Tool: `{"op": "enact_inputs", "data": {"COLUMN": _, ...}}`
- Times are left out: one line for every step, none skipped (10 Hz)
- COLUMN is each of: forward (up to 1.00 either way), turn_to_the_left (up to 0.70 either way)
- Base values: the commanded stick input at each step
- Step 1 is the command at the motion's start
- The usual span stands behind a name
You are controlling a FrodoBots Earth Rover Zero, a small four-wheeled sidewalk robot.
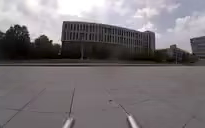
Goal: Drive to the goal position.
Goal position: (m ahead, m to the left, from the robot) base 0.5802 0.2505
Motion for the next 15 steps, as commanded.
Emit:
{"op": "enact_inputs", "data": {"forward": 0.7, "turn_to_the_left": 0.35}}
{"op": "enact_inputs", "data": {"forward": 0.7, "turn_to_the_left": 0.35}}
{"op": "enact_inputs", "data": {"forward": 0.7, "turn_to_the_left": 0.35}}
{"op": "enact_inputs", "data": {"forward": 0.7, "turn_to_the_left": 0.35}}
{"op": "enact_inputs", "data": {"forward": 0.7, "turn_to_the_left": 0.35}}
{"op": "enact_inputs", "data": {"forward": 0.7, "turn_to_the_left": 0.35}}
{"op": "enact_inputs", "data": {"forward": 0.7, "turn_to_the_left": 0.35}}
{"op": "enact_inputs", "data": {"forward": 0.7, "turn_to_the_left": 0.35}}
{"op": "enact_inputs", "data": {"forward": 0.7, "turn_to_the_left": 0.35}}
{"op": "enact_inputs", "data": {"forward": 0.7, "turn_to_the_left": 0.35}}
{"op": "enact_inputs", "data": {"forward": 0.7, "turn_to_the_left": 0.35}}
{"op": "enact_inputs", "data": {"forward": 0.7, "turn_to_the_left": 0.35}}
{"op": "enact_inputs", "data": {"forward": 0.7, "turn_to_the_left": 0.35}}
{"op": "enact_inputs", "data": {"forward": 0.7, "turn_to_the_left": 0.35}}
{"op": "enact_inputs", "data": {"forward": 0.7, "turn_to_the_left": 0.35}}
